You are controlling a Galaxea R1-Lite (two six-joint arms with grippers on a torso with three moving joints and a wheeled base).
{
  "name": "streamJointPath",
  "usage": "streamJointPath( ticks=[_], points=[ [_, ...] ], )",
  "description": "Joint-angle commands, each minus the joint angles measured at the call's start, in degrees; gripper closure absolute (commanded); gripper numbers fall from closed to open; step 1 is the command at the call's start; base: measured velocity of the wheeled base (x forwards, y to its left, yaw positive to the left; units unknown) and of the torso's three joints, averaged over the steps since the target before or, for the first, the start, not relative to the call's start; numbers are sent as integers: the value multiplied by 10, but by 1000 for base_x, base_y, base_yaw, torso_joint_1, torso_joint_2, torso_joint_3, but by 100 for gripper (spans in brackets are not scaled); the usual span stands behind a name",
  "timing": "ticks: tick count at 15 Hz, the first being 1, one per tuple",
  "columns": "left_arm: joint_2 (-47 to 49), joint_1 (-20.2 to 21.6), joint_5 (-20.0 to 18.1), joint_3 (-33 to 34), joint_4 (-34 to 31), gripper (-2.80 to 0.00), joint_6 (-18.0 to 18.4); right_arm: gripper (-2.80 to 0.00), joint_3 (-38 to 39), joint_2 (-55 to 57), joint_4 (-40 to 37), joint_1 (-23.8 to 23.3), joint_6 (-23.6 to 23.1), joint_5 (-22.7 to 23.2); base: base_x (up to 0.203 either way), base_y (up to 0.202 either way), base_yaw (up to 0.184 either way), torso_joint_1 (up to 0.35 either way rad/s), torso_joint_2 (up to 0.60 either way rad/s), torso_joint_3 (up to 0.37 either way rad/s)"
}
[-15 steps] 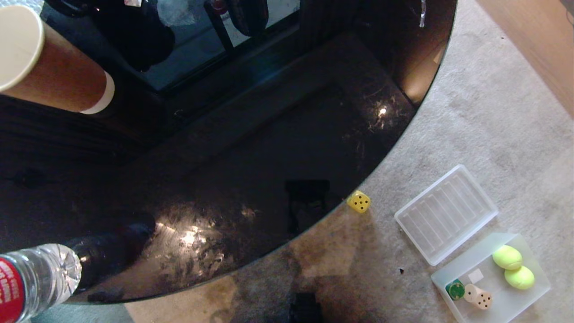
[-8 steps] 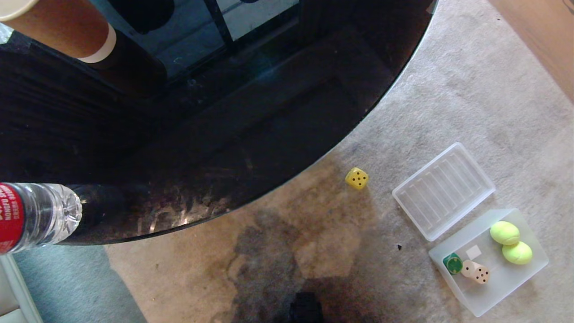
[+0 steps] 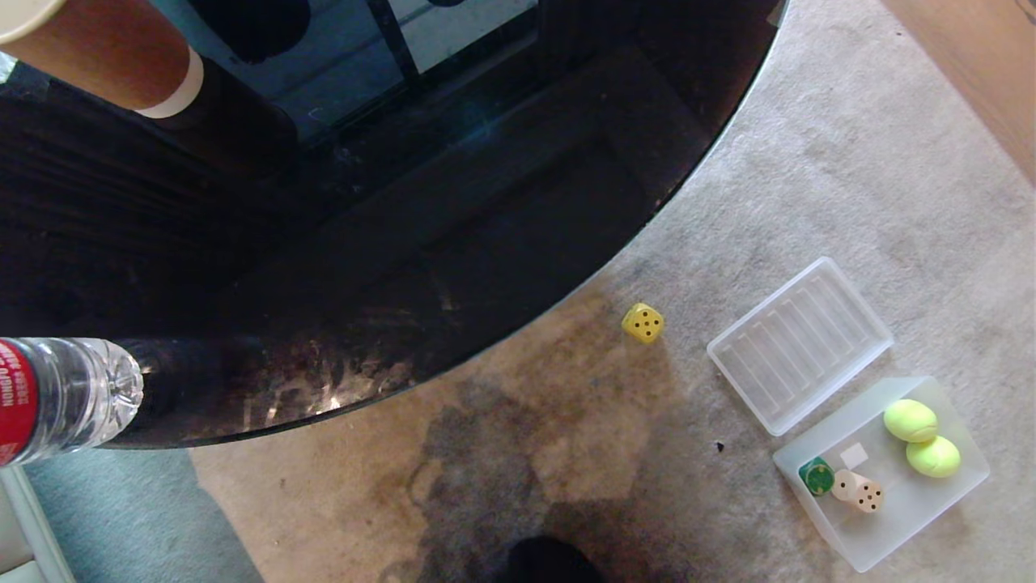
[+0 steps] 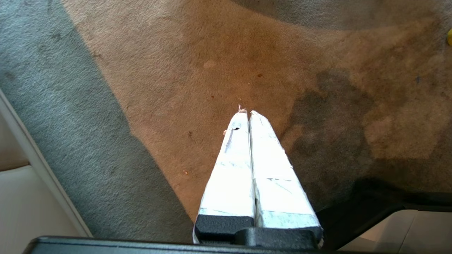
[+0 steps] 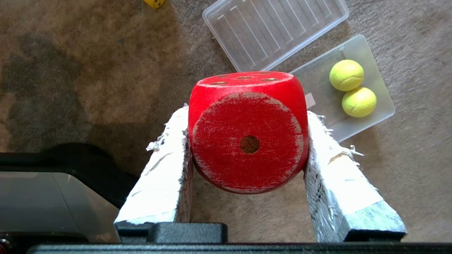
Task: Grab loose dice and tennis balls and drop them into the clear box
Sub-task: Put the toys in the box
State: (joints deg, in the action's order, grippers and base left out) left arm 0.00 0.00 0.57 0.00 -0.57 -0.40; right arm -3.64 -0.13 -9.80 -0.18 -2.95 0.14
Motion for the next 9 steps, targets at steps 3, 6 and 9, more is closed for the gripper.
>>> streamJointPath(
  ticks=[3, 6, 9],
  points=[
    [0, 0, 0, 0, 0, 0, 0, 0, 0, 0, 0, 0, 0, -1, -3, 5, -102, 1, 2, 2],
    [0, 0, 0, 1, 0, 0, 0, 0, 0, 0, 0, 0, -3, 2, 0, 13, -198, -1, 1, 2],
    [0, 0, 0, 0, 0, 0, 1, 0, 0, 0, 0, 0, 0, 2, 1, 9, -150, 1, 0, 2]
  ],
)
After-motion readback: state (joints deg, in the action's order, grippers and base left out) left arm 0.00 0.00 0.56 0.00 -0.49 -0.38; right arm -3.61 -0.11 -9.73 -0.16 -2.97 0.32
